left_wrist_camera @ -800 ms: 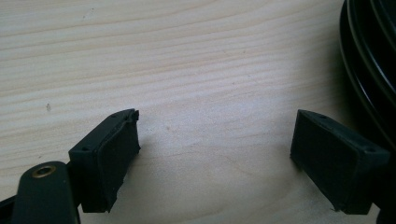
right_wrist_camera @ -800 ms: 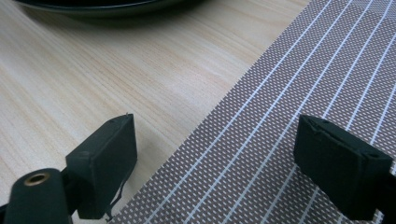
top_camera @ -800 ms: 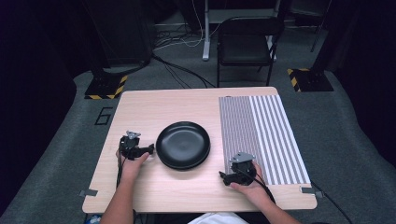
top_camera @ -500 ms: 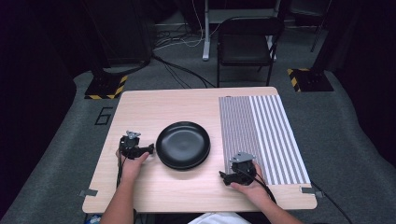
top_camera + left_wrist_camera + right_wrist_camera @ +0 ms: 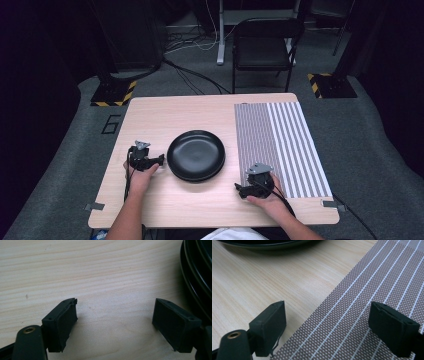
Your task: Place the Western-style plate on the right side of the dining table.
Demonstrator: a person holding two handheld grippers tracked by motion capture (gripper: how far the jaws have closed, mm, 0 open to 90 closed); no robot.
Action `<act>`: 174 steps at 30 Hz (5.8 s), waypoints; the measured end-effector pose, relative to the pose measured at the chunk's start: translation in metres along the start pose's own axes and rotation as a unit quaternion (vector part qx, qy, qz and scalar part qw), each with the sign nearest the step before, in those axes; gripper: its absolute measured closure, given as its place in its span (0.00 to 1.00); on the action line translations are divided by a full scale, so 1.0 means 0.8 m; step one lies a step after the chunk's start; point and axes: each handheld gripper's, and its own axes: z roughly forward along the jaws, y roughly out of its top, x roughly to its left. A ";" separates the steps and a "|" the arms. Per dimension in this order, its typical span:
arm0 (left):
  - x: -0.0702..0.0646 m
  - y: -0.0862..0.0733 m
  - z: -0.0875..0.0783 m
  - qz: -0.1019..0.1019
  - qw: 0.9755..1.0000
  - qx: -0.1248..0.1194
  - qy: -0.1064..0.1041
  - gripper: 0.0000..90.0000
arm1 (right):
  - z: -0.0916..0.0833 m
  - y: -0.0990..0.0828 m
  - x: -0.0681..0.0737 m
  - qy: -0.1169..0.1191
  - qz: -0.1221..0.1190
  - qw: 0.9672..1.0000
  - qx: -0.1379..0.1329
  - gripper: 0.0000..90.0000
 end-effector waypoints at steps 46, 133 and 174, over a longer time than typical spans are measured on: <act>-0.010 0.016 -0.044 -0.026 0.999 -0.026 -0.026 0.58 | -0.008 0.013 0.019 0.002 -0.038 0.999 -0.013 0.53; -0.035 0.026 -0.046 -0.138 0.979 0.009 -0.149 0.88 | 0.031 0.097 -0.013 0.038 0.104 0.994 -0.023 0.63; -0.041 0.028 -0.045 -0.121 0.982 0.005 -0.142 0.90 | 0.059 0.116 -0.006 0.072 0.158 0.985 0.007 0.64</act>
